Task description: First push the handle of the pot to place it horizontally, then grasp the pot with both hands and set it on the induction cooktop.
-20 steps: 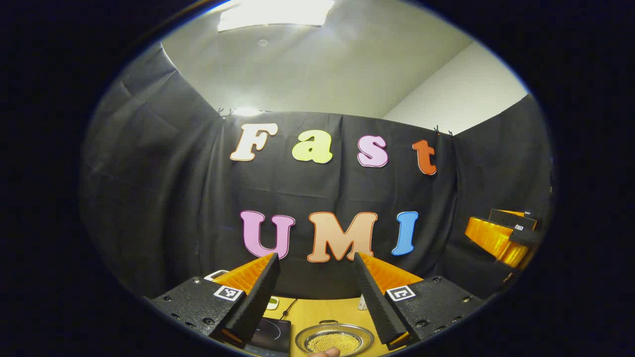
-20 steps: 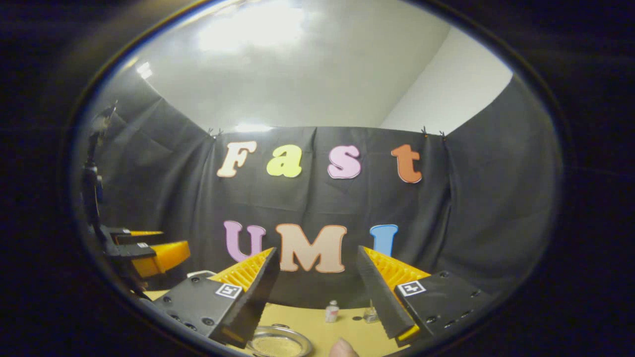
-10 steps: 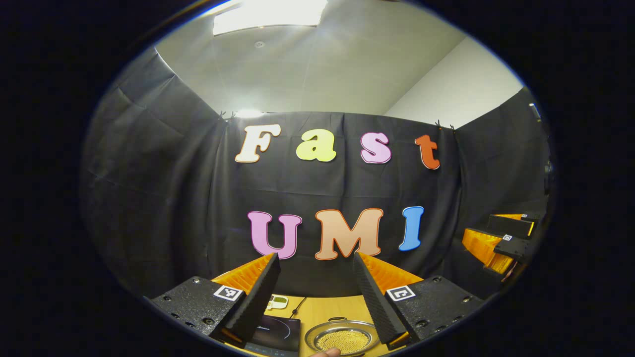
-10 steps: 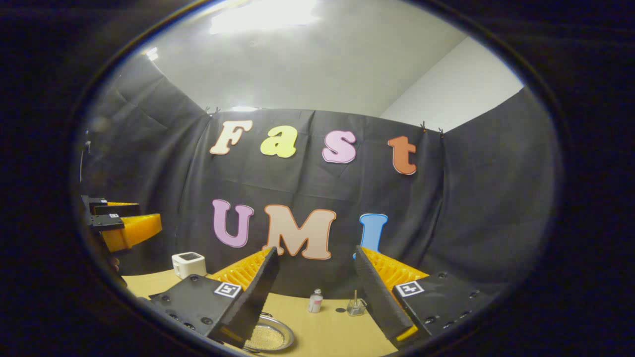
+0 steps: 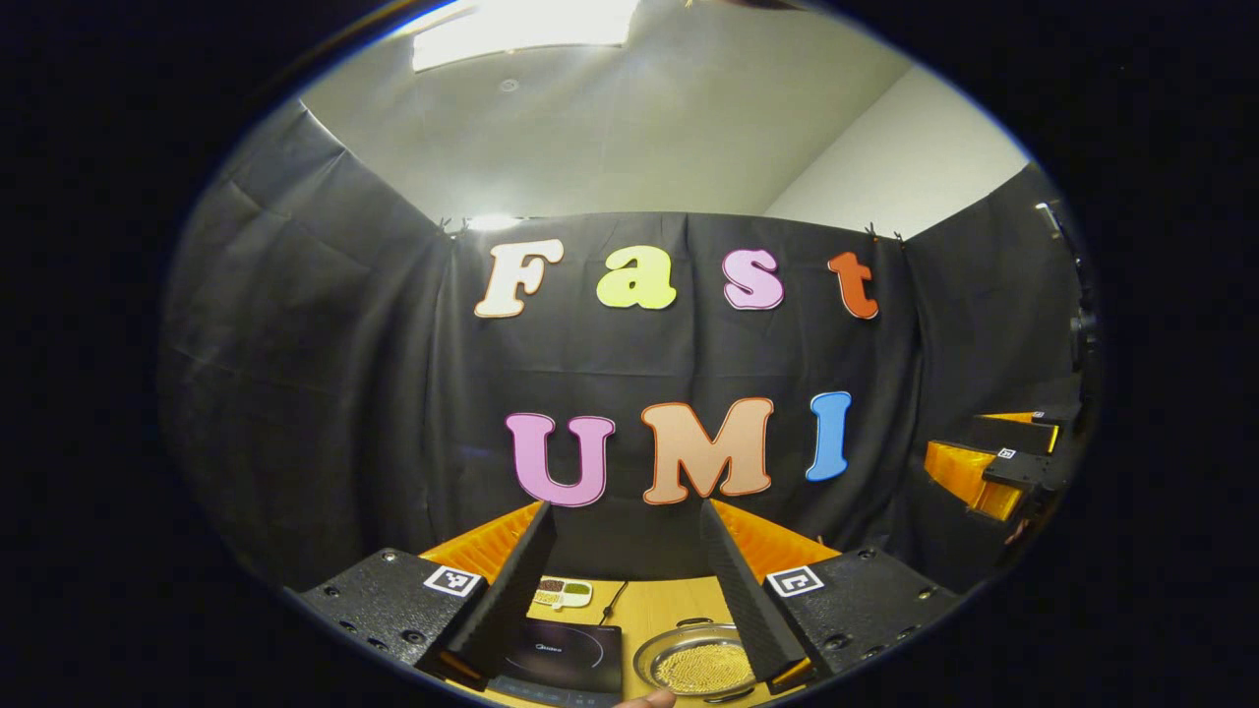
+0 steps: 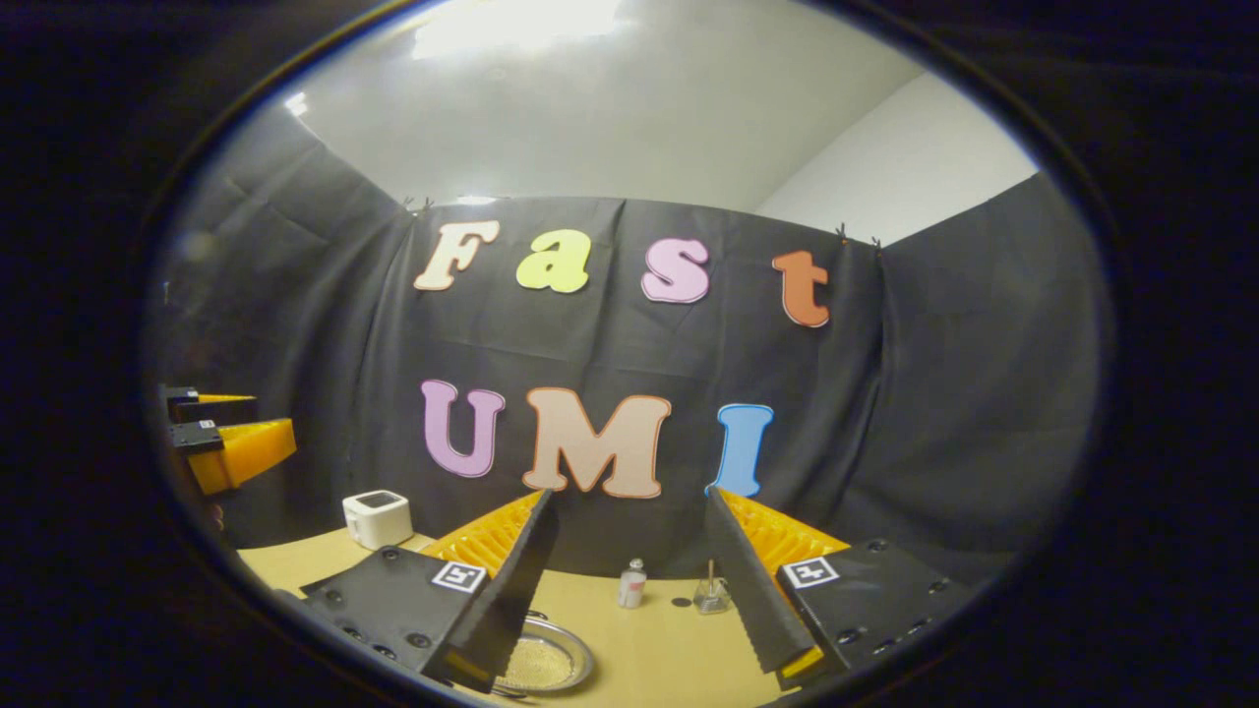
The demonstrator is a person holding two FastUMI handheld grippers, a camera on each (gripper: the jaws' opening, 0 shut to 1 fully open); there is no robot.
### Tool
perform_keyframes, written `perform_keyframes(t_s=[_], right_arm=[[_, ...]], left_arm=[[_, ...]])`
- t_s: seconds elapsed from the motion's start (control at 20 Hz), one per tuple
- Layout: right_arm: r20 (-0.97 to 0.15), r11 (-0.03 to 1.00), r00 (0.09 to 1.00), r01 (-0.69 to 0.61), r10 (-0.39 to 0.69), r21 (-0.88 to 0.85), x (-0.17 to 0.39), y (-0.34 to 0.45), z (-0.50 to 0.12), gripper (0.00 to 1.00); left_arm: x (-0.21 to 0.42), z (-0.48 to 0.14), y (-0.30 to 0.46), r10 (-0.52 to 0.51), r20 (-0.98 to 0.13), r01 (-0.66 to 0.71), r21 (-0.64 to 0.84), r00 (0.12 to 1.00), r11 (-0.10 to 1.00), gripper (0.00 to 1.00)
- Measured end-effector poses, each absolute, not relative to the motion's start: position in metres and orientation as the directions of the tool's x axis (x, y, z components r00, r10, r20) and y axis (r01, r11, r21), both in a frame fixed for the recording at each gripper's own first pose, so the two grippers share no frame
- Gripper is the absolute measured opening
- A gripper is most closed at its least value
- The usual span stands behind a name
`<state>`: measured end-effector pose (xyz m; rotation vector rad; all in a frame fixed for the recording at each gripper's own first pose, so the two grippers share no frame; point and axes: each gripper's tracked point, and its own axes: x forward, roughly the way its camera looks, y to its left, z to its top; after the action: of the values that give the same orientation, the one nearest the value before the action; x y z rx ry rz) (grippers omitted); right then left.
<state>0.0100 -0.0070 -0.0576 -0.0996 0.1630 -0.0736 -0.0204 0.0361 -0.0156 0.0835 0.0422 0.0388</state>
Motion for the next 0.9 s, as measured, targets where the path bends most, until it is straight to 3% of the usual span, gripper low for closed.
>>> perform_keyframes(t_s=[0.25, 0.3, 0.35, 0.45, 0.5, 0.55, 0.65, 0.75, 0.85, 0.9], right_arm=[[-0.176, 0.993, 0.981, 0.073, -0.088, -0.089, 0.01, 0.009, -0.066, 0.89], [-0.183, 0.994, 0.98, 0.067, -0.081, -0.081, 0.009, 0.014, -0.067, 0.81], [-0.192, 0.995, 0.978, 0.066, -0.079, -0.075, 0.008, 0.018, -0.07, 0.8], [-0.214, 0.996, 0.974, 0.056, -0.069, -0.068, 0.004, 0.023, -0.076, 0.62], [-0.234, 0.996, 0.97, 0.053, -0.068, -0.07, 0.005, 0.024, -0.081, 0.46], [-0.256, 0.994, 0.963, 0.068, -0.088, -0.085, 0.003, 0.02, -0.089, 0.4], [-0.311, 0.995, 0.948, 0.041, -0.068, -0.091, 0.007, 0.025, -0.107, 0.14], [-0.373, 0.998, 0.928, -0.012, -0.014, -0.068, 0.008, 0.031, -0.127, 0.04], [-0.396, 0.998, 0.918, -0.042, 0.022, -0.041, 0.009, 0.032, -0.136, 0.01], [-0.415, 0.998, 0.909, -0.061, 0.048, -0.018, 0.01, 0.034, -0.144, 0.04]], left_arm=[[-0.017, -0.021, 0.048, 0.02, -0.043, -0.015, 0.096, 0.999, 0.995, 0.85], [-0.016, -0.023, 0.049, 0.013, -0.044, -0.009, 0.089, 0.999, 0.996, 0.86], [-0.015, -0.027, 0.052, 0.007, -0.053, -0.003, 0.082, 0.999, 0.997, 0.85], [-0.014, -0.034, 0.057, 0.002, -0.07, 0.003, 0.071, 0.998, 0.997, 0.89], [-0.013, -0.036, 0.06, 0.005, -0.075, 0.0, 0.069, 0.997, 0.998, 0.9], [-0.012, -0.037, 0.063, 0.01, -0.078, -0.005, 0.068, 0.997, 0.998, 0.9], [-0.006, -0.039, 0.063, 0.015, -0.079, -0.01, 0.062, 0.997, 0.998, 0.9], [0.001, -0.047, 0.059, 0.018, -0.093, -0.013, 0.057, 0.996, 0.998, 0.9], [0.009, -0.055, 0.052, 0.013, -0.111, -0.008, 0.047, 0.994, 0.999, 0.94], [0.012, -0.059, 0.049, 0.011, -0.125, -0.005, 0.049, 0.992, 0.999, 0.86]])
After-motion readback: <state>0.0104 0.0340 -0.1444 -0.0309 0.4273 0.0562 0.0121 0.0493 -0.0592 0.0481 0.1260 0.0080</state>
